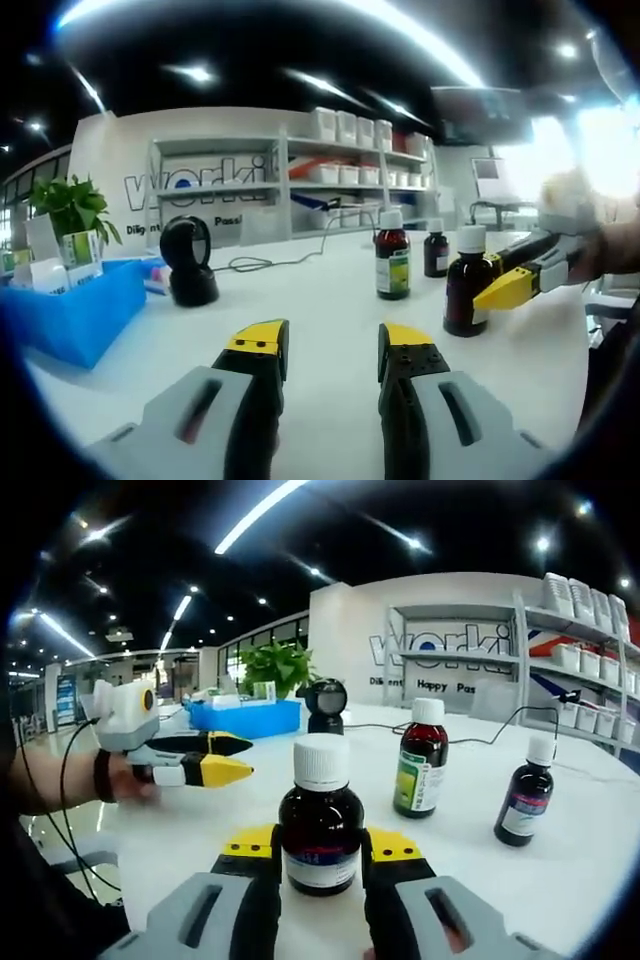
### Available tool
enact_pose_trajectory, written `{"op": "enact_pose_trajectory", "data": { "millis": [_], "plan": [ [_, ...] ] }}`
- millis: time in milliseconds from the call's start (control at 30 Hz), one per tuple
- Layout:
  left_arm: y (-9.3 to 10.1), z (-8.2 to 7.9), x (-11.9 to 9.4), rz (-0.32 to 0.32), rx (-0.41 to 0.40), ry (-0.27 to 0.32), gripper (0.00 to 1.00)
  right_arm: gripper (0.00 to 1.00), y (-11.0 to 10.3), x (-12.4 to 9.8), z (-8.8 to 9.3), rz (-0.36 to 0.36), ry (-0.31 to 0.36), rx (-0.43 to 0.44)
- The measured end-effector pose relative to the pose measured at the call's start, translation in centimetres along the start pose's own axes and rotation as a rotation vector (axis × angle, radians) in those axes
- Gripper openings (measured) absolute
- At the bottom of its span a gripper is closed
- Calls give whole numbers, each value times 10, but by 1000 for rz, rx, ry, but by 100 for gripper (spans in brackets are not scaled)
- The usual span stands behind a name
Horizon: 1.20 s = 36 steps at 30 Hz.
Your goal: Rotate the medicine bottle to make it face forward pick up the medicine bottle inspect the drug traceability code place the medicine on the table
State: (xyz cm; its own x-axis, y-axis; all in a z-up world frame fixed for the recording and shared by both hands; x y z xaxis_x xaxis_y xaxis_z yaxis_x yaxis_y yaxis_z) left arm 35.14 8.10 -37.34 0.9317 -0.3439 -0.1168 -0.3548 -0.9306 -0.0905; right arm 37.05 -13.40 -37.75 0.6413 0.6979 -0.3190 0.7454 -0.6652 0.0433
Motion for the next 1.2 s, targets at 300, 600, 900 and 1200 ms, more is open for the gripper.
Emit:
{"op": "enact_pose_trajectory", "data": {
  "millis": [300,600,900,1200],
  "plan": [
    [0,1,0,0,2,-4,27,42,2,-2,1,-54,4,-32],
    [0,1,0,-3,5,-5,26,42,14,-11,3,-156,30,-99],
    [0,1,0,-6,9,-9,26,38,16,-9,10,-197,44,-118],
    [0,2,0,-10,9,-11,26,34,11,-1,-4,-215,81,-93]
  ]
}}
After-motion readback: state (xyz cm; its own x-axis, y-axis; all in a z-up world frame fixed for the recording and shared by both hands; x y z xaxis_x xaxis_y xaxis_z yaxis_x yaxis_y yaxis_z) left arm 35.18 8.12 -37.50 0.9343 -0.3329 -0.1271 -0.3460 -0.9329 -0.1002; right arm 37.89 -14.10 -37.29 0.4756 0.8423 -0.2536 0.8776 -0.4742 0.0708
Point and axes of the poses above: the point that each gripper's makers call its tool centre point, and the gripper's own axes: x roughly forward along the fingers, y roughly to its right, z roughly out of its underside, the point moved 7 cm from there along -x, roughly backward along the fingers, and after that the axes turned 6 degrees about -y, right-handed, at the moved point
